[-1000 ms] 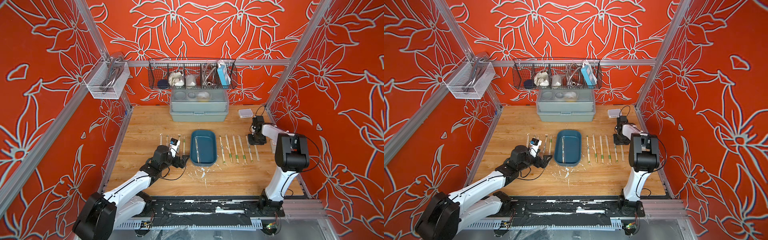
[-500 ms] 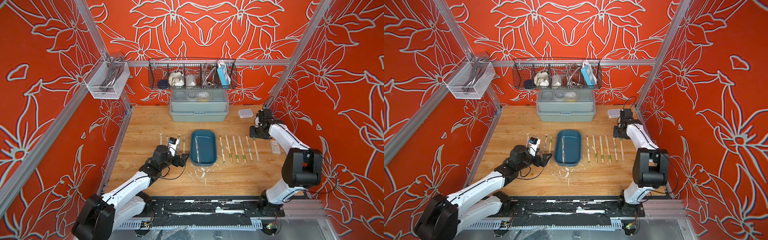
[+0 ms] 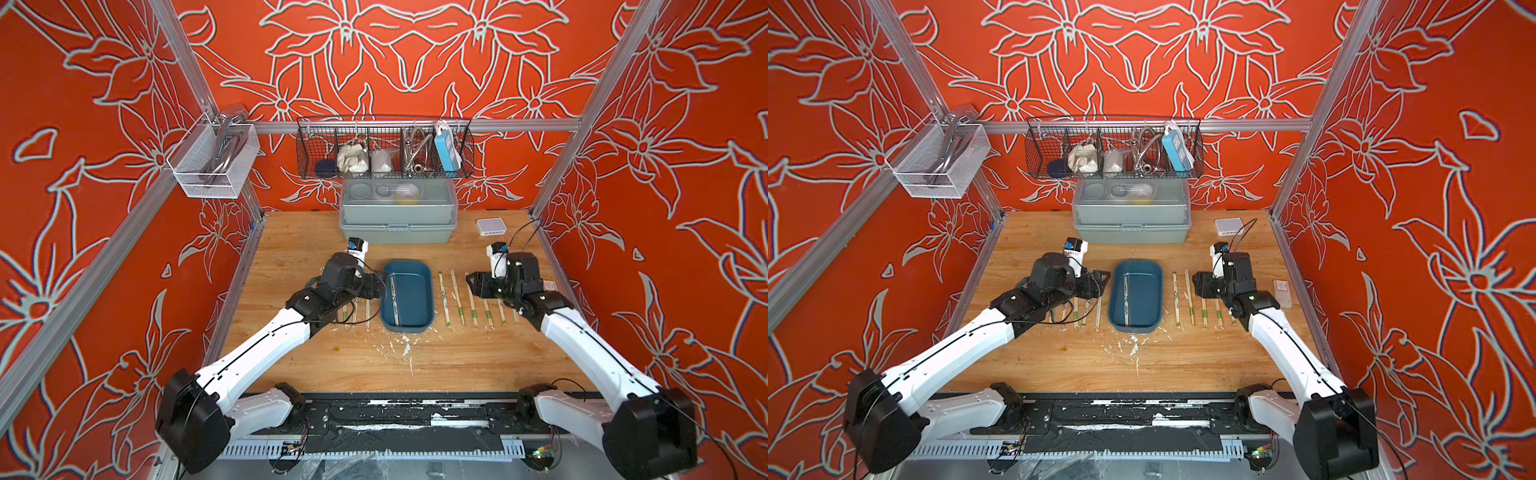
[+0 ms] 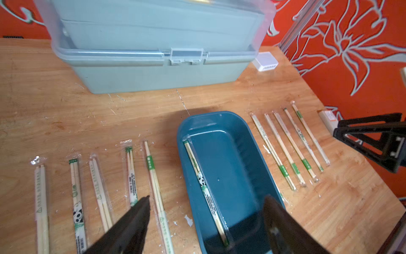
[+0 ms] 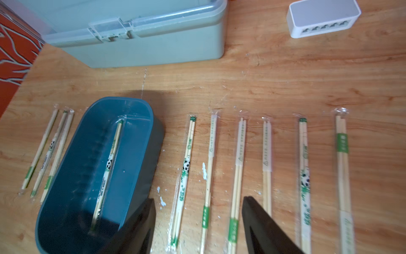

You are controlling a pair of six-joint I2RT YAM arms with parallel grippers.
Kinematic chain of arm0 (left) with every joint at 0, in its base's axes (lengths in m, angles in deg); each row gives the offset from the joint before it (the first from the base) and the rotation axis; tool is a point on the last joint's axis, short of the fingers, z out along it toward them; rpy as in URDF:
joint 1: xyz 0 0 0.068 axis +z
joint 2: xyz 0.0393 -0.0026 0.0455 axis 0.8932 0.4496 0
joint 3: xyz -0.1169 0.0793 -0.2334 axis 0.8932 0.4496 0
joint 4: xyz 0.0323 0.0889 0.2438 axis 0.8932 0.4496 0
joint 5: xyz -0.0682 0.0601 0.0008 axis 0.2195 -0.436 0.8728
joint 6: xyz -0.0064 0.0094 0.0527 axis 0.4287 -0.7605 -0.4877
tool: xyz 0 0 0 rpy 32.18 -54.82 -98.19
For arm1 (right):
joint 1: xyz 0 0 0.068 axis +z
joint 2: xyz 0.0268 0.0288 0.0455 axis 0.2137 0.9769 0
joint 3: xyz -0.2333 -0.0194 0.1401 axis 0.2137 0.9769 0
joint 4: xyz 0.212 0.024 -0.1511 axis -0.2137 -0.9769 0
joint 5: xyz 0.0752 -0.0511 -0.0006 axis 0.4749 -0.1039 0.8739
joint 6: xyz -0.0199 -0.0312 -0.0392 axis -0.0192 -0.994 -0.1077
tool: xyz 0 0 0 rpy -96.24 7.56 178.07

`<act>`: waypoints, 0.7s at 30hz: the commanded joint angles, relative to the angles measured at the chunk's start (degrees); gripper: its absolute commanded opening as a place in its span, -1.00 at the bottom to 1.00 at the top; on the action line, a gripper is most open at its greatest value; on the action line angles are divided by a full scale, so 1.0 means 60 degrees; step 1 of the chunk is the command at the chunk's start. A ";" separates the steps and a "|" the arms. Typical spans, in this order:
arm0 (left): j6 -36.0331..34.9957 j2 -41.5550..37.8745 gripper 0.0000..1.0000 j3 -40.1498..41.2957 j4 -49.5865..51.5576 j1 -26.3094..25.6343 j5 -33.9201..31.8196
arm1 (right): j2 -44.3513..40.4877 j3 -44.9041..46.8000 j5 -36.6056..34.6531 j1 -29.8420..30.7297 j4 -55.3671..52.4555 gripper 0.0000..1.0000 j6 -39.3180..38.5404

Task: Take the paired disposable chopsticks out of the storage box
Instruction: Pick up the paired disposable chopsticks from the storage box.

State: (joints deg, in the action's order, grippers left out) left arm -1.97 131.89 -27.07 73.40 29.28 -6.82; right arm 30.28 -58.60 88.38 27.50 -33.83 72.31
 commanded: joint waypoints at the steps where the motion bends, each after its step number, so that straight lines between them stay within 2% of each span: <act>1: 0.0364 0.1279 0.63 -0.1240 0.2028 -0.0503 -0.0947 | -0.0176 0.0916 0.0097 0.0375 0.1722 0.34 0.0311; 8: 0.0780 0.3425 0.48 -0.3398 0.3125 -0.0823 -0.0782 | -0.0257 0.1603 -0.1258 0.1565 0.2740 0.34 -0.0393; 11: 0.0874 0.4151 0.44 -0.4002 0.3515 -0.0837 -0.0726 | -0.0321 0.1778 -0.1596 0.1654 0.2910 0.35 -0.0283; 13: 0.0903 0.4750 0.34 -0.4503 0.3947 -0.0872 -0.0648 | -0.0301 0.1874 -0.1800 0.1669 0.3011 0.35 -0.0197; 21: 0.1109 0.6399 0.33 -0.5557 0.4546 -0.1261 -0.1168 | -0.0081 0.1758 -0.2352 0.1667 0.2724 0.35 -0.0019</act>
State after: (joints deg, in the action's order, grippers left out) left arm 3.85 168.55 -58.39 96.96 22.46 -11.73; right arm 29.52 -48.37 77.21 37.16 -18.00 71.46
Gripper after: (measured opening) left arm 0.665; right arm 0.674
